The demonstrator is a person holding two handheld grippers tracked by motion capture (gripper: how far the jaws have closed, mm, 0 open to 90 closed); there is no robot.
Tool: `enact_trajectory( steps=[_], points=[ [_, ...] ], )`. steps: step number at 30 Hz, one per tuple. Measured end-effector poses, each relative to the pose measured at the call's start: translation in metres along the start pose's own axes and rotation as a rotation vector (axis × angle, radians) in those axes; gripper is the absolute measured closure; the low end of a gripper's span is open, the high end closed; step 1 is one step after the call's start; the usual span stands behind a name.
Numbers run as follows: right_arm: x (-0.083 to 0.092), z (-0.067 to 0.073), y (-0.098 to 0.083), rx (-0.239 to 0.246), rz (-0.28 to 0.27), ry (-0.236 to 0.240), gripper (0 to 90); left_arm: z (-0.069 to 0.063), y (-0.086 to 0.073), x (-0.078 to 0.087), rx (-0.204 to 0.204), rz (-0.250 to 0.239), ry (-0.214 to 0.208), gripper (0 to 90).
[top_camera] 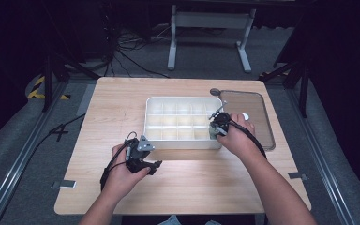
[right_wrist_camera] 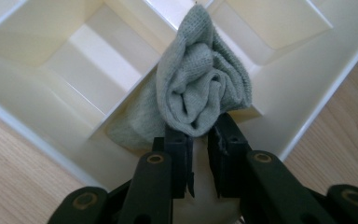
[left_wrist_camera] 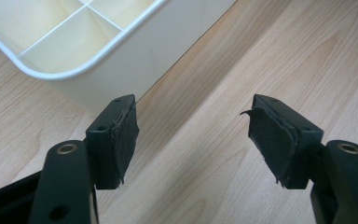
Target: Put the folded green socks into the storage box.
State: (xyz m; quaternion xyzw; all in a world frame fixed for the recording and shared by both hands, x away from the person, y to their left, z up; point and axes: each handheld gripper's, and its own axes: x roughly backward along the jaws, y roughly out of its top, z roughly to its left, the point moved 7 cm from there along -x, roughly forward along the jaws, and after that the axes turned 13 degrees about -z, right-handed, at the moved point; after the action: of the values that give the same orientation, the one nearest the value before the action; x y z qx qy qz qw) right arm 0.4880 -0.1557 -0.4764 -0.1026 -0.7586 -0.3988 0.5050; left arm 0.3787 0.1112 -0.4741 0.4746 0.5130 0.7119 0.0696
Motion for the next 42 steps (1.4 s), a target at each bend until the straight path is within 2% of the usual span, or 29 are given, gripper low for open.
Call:
enact_trajectory(
  steps=[4,6,8,9,12,14,17,20,22,25,28,30,33,36,42],
  points=[
    [0.003,-0.001,0.000,-0.006,-0.022,0.024,76.1,0.000,0.000,0.000,0.007,-0.003,-0.001,33.6],
    [0.011,-0.001,0.004,-0.003,-0.043,0.044,69.5,0.002,0.000,0.000,0.005,-0.001,0.001,33.6],
    [0.016,0.000,0.006,-0.039,-0.050,0.074,62.9,0.001,-0.001,0.000,0.009,-0.001,0.002,33.6],
    [0.019,-0.001,0.007,-0.048,-0.056,0.077,59.6,0.001,0.000,0.000,0.009,-0.002,0.001,33.6],
    [0.025,-0.002,0.012,-0.048,-0.077,0.078,58.8,0.000,0.000,0.000,0.007,0.000,-0.001,33.6],
    [0.028,-0.003,0.017,-0.066,-0.093,0.089,55.3,0.000,-0.001,0.001,0.004,0.006,0.001,33.6],
    [0.025,-0.004,0.024,-0.085,-0.119,0.079,47.7,0.000,-0.001,0.001,0.011,-0.001,0.000,33.6],
    [0.017,-0.006,0.026,-0.103,-0.121,0.074,49.7,0.001,-0.001,0.001,0.008,-0.001,0.001,33.5],
    [0.011,-0.006,0.025,-0.099,-0.099,0.091,67.4,0.002,-0.002,0.002,0.007,0.004,0.007,33.5],
    [0.006,-0.008,0.021,-0.106,-0.064,0.092,73.8,0.002,-0.002,0.003,0.010,-0.002,0.007,33.5],
    [0.001,-0.006,0.016,-0.110,-0.015,0.114,75.2,0.002,-0.003,0.003,0.008,0.000,0.010,33.4],
    [-0.009,-0.003,0.008,-0.109,0.043,0.137,75.8,0.002,-0.004,0.003,0.007,0.002,0.009,33.4],
    [-0.015,-0.003,0.009,-0.136,0.080,0.153,76.1,0.002,-0.005,0.005,0.013,0.002,0.013,33.4],
    [-0.016,-0.005,0.009,-0.163,0.077,0.179,75.9,0.004,-0.006,0.007,0.017,0.002,0.016,33.4],
    [-0.013,-0.005,0.009,-0.145,0.058,0.176,71.9,0.006,-0.008,0.010,0.025,0.000,0.027,33.4]
  ],
)
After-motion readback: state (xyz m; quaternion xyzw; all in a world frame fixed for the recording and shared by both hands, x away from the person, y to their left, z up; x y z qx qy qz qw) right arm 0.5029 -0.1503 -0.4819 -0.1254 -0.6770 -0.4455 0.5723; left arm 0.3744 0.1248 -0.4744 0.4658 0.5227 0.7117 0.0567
